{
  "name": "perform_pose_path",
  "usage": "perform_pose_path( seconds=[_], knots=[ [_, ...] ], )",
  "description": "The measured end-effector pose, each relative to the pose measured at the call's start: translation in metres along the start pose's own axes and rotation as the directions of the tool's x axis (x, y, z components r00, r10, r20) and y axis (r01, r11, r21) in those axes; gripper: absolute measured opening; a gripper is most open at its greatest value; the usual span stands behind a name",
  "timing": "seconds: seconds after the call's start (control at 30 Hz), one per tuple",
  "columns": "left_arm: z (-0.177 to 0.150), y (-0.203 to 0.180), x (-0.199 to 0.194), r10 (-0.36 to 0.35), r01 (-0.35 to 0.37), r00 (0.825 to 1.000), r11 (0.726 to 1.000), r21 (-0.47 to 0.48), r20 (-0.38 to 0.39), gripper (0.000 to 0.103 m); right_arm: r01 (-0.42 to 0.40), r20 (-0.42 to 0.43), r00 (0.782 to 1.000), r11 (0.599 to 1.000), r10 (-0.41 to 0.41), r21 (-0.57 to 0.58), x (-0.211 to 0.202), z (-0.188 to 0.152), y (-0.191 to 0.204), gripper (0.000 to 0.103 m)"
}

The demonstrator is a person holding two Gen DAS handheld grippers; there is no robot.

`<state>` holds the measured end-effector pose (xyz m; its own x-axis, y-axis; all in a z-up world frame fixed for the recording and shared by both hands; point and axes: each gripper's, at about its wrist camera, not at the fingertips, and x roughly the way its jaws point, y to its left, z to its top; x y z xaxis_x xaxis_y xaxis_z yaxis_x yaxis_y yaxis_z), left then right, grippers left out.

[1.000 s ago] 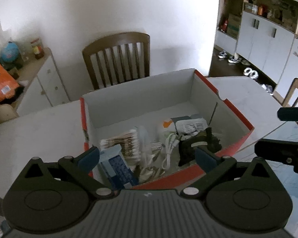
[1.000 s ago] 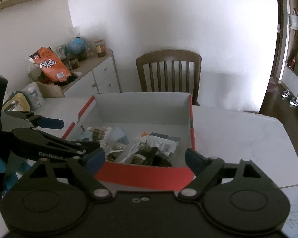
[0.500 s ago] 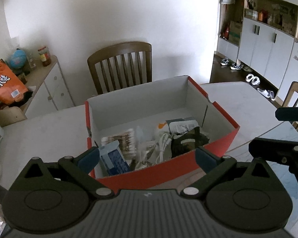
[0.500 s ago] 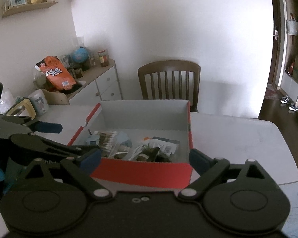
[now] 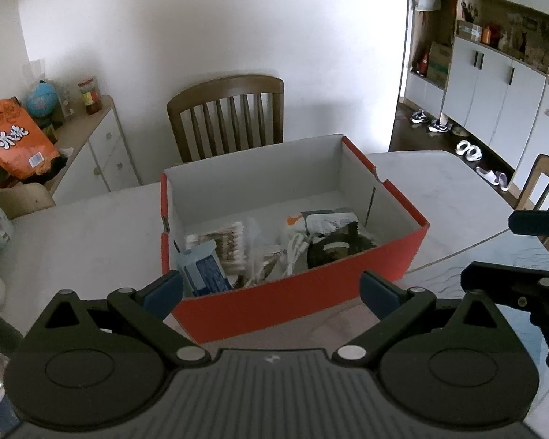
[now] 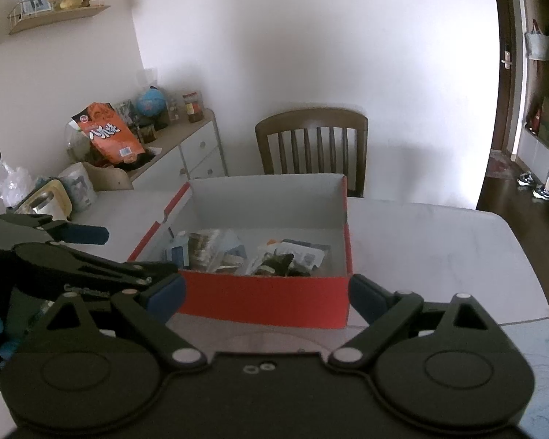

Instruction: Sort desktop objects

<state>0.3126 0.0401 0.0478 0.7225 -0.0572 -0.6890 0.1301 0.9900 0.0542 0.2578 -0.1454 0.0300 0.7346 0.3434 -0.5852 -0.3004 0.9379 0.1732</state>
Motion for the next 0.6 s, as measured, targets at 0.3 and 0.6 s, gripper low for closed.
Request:
perform_pose_path(
  seconds=[0.3, 0.6],
  knots=[
    [-0.0067, -0.0073, 0.0022, 0.033, -0.033, 0.999, 0.999, 0.022, -0.020, 0.103, -0.004, -0.004, 1.000, 1.000, 0.004, 0.002, -0.0047, -0.0037, -0.0027, 0.096],
    [-0.0083, -0.0107, 0.0036, 0.024, -0.024, 0.999, 1.000, 0.021, -0.024, 0.103, 0.000, -0.014, 1.000, 1.000, 0.000, 0.009, -0.0105, -0.0085, -0.0063, 0.096]
  ],
)
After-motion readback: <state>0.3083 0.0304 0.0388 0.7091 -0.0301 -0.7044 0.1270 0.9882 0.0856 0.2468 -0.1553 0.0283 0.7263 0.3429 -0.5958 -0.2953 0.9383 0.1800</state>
